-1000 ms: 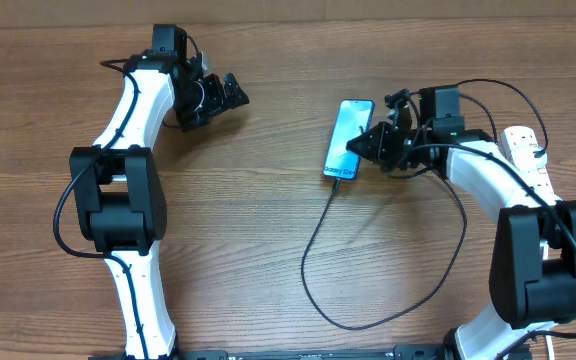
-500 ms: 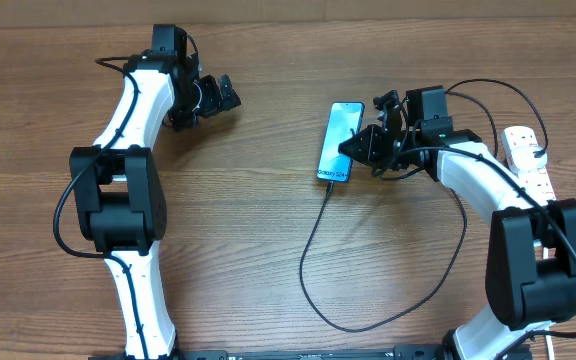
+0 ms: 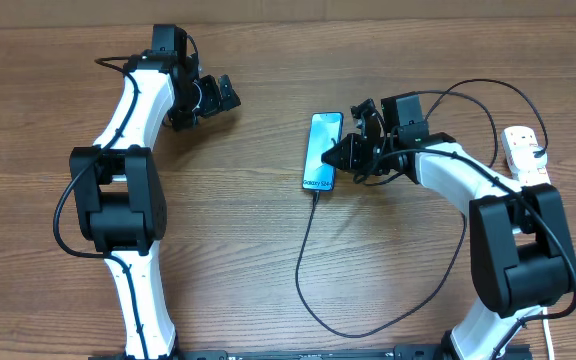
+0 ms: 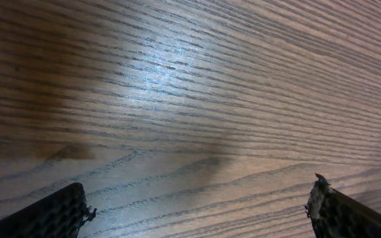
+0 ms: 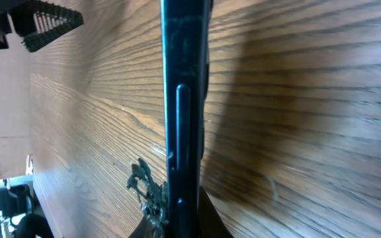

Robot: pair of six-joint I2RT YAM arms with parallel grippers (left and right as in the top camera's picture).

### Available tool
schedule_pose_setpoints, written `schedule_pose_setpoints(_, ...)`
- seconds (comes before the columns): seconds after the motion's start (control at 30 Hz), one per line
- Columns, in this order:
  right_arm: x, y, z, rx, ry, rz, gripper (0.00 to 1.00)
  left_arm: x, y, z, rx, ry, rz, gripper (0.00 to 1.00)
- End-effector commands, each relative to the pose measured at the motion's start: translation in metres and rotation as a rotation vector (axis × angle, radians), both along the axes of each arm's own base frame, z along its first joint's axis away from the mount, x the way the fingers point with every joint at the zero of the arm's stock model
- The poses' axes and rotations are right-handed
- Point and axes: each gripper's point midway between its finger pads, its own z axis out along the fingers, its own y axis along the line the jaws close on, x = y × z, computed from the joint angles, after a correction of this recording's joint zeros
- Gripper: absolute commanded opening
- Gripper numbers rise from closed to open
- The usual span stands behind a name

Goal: Plug charger to phone and switch on socket
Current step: 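Lower the phone flat onto the table with the right gripper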

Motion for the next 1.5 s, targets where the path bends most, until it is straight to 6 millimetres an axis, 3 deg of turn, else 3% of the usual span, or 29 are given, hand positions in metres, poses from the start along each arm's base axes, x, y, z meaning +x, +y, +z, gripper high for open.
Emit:
schedule_pose_setpoints(0.0, 0.003, 0.012, -0.002, 0.024, 0.003, 0.012, 0.04, 0.002, -0.001, 0.013, 0.012, -0.027, -0.006, 1.00)
schedule_pose_setpoints(0.2, 0.003, 0.023, -0.018, 0.030, 0.022, 0.022, 0.04, 0.002, -0.001, 0.013, 0.012, -0.027, -0.006, 1.00)
schedule_pose_setpoints(0.5, -0.001, 0.023, -0.039, 0.002, 0.059, 0.020, 0.04, 0.002, -0.001, 0.013, 0.012, -0.027, -0.006, 1.00)
schedule_pose_setpoints(0.7, -0.004, 0.027, -0.043, -0.012, 0.060, 0.030, 0.04, 0.002, -0.001, 0.013, 0.012, -0.027, -0.006, 1.00)
schedule_pose_setpoints(1.1, -0.003, 0.026, -0.044, -0.020, 0.057, 0.025, 0.15, 0.002, -0.001, 0.013, 0.012, -0.027, -0.006, 1.00)
schedule_pose_setpoints(1.47, -0.001, 0.022, -0.048, -0.046, 0.054, 0.009, 0.32, 0.002, -0.001, 0.013, 0.012, -0.027, -0.006, 1.00)
